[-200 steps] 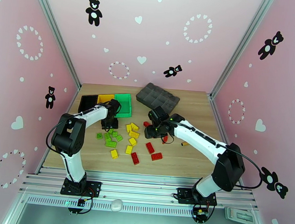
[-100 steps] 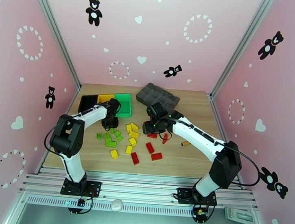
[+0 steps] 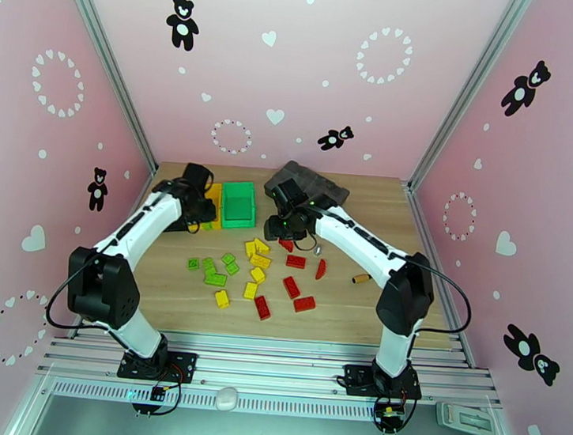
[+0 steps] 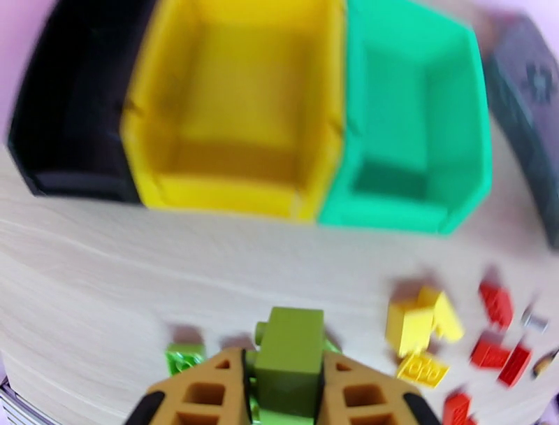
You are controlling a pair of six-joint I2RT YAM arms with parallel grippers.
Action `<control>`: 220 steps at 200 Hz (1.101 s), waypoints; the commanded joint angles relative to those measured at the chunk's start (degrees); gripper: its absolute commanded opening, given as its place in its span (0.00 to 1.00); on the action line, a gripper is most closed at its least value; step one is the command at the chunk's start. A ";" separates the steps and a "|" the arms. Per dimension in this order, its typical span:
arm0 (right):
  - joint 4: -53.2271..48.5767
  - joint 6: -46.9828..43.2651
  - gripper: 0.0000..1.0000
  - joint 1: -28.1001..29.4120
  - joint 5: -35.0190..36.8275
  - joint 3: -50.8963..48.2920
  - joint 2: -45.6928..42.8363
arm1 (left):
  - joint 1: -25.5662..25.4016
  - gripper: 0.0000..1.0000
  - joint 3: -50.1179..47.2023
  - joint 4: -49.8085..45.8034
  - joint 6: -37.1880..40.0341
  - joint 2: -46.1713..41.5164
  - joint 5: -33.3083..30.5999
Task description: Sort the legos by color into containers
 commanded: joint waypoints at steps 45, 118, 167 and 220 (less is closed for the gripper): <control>-3.25 -1.74 0.58 0.15 -7.67 8.74 6.01 | 5.08 0.17 20.28 -4.47 2.21 17.20 -0.31; -4.50 -4.36 0.63 0.17 -5.99 8.71 5.78 | 5.08 0.46 30.48 -6.80 3.16 27.08 -0.33; -3.05 -4.05 0.63 0.21 -6.75 7.30 5.26 | 5.12 0.69 23.44 -5.86 2.25 20.04 -1.13; -0.66 -3.77 0.74 0.19 -5.60 4.76 2.90 | 5.08 0.72 4.21 -1.16 -3.76 4.52 -1.83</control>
